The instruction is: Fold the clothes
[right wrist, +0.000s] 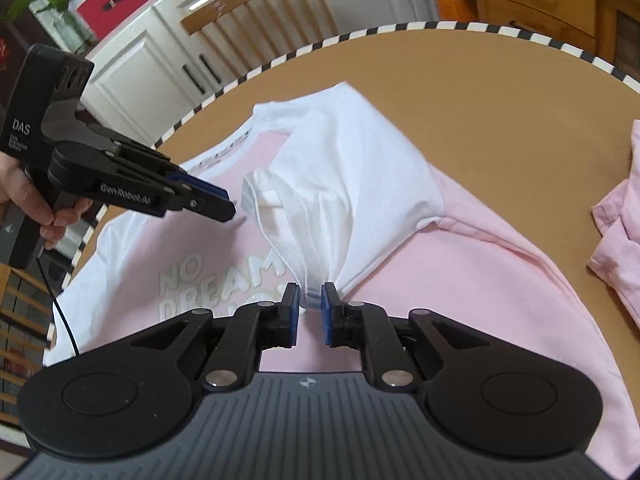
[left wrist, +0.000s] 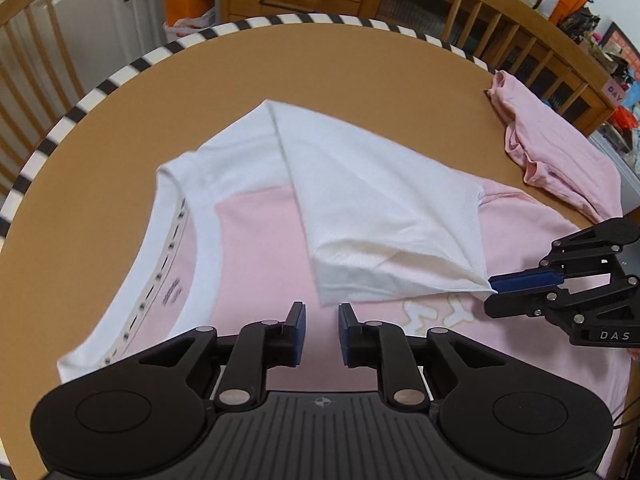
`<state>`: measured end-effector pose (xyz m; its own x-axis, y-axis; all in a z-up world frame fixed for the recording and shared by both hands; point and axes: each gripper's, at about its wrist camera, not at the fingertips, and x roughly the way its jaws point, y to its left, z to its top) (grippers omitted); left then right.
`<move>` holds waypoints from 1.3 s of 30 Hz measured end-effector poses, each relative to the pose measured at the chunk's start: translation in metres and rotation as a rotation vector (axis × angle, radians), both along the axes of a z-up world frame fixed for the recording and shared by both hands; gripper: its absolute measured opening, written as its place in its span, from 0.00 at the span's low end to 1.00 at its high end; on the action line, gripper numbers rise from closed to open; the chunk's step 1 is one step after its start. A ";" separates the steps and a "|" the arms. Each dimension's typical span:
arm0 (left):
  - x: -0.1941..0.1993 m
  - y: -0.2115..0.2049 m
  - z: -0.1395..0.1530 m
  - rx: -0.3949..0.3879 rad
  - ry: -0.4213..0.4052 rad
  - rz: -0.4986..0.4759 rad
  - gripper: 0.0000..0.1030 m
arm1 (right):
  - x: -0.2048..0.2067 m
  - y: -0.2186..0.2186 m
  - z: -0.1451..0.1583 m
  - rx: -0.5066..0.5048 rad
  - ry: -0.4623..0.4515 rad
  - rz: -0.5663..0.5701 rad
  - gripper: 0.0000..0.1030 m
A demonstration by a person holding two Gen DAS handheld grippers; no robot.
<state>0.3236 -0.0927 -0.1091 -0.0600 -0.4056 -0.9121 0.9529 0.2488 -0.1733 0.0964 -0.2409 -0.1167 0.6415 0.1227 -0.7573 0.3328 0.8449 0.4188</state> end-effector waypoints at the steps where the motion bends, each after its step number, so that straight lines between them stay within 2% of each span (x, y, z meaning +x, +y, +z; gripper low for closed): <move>1: 0.001 0.003 0.001 -0.005 0.003 0.007 0.18 | -0.001 -0.002 0.003 -0.001 -0.009 -0.009 0.13; 3: 0.003 0.004 0.009 -0.042 -0.002 0.016 0.19 | -0.003 -0.006 0.008 -0.003 -0.026 -0.027 0.13; 6: 0.004 -0.003 0.026 -0.136 -0.012 0.032 0.29 | -0.005 -0.013 0.015 -0.005 -0.051 -0.054 0.18; 9: 0.003 -0.021 0.030 -0.187 -0.040 0.048 0.29 | -0.006 -0.021 0.020 -0.003 -0.072 -0.087 0.20; 12: -0.002 -0.041 0.024 -0.180 -0.073 0.053 0.28 | 0.009 -0.035 0.009 0.033 -0.055 -0.154 0.20; 13: -0.004 -0.048 0.019 -0.168 -0.076 0.052 0.28 | 0.013 -0.035 0.006 0.036 -0.053 -0.144 0.20; 15: -0.012 -0.056 0.010 -0.143 -0.056 0.019 0.28 | 0.021 -0.030 0.001 0.022 -0.042 -0.097 0.20; 19: -0.036 -0.048 -0.011 -0.047 -0.018 -0.100 0.28 | 0.021 -0.010 -0.006 -0.025 0.005 0.042 0.20; 22: -0.049 -0.031 -0.016 -0.021 0.005 -0.145 0.30 | 0.015 -0.001 -0.003 -0.039 0.018 0.117 0.20; 25: -0.055 -0.017 -0.016 -0.001 -0.018 -0.163 0.31 | 0.012 0.003 0.003 -0.080 0.022 0.146 0.20; 28: -0.053 -0.009 -0.008 -0.041 -0.030 -0.113 0.31 | 0.014 0.003 0.008 -0.097 0.003 0.137 0.21; 32: -0.049 -0.009 0.000 -0.149 -0.067 0.014 0.33 | 0.015 0.008 0.001 -0.130 0.027 0.170 0.22; 35: -0.050 -0.009 -0.005 -0.123 -0.099 0.014 0.35 | 0.009 0.013 0.003 -0.154 0.029 0.196 0.29; 39: -0.054 -0.001 -0.011 -0.077 -0.134 -0.038 0.35 | 0.002 0.017 0.002 -0.173 0.025 0.214 0.31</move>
<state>0.2696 -0.0935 -0.1205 0.0436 -0.4741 -0.8794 0.9772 0.2034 -0.0611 0.0979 -0.2238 -0.1151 0.5957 0.1212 -0.7940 0.1472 0.9553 0.2562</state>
